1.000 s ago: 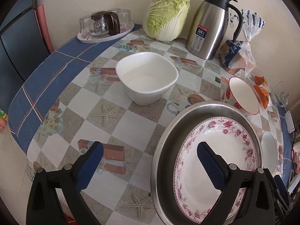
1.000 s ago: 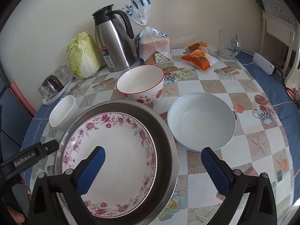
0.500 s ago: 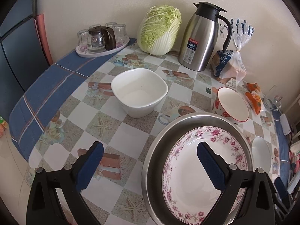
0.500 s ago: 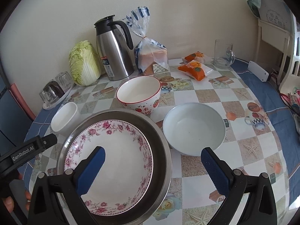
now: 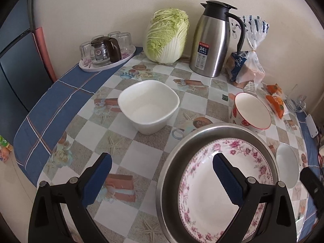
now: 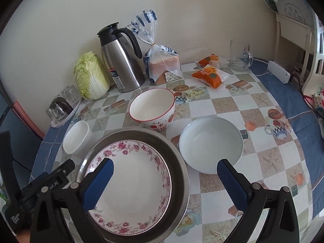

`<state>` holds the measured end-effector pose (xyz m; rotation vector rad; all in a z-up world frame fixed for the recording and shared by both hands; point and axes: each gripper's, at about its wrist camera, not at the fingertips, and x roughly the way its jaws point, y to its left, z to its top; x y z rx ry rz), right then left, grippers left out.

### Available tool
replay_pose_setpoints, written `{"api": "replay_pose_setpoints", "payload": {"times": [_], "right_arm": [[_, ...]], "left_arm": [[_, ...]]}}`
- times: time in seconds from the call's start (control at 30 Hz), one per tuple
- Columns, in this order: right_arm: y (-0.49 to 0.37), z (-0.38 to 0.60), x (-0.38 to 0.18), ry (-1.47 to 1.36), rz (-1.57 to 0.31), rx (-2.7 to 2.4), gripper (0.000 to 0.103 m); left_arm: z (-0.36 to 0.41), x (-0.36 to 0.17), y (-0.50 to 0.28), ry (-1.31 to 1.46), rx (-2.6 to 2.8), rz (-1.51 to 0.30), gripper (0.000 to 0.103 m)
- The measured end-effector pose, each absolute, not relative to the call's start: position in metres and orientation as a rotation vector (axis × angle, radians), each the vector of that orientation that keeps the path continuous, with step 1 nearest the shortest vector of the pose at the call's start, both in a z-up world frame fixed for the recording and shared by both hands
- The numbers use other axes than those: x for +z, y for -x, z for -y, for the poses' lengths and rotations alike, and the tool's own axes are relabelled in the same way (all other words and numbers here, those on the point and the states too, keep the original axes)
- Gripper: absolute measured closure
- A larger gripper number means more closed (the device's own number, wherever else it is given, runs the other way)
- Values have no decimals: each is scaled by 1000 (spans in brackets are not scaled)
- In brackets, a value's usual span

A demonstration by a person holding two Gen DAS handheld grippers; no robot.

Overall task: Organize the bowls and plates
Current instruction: 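Move both open tools toward the red-rimmed strawberry bowl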

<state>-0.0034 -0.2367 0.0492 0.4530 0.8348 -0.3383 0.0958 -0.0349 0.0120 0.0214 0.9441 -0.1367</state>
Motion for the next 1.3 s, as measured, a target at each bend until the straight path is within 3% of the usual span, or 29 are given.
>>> {"api": "replay_pose_setpoints", "payload": {"times": [0.77,1.3], "right_arm": [[-64,286,61,-350,-990,-415,0],[-109,325,75,-346,-1085,-419,0]], "left_arm": [[98,54,-165,-145,-357,-917,3],[131,70,-233,-184,-461,-1023,3]]}}
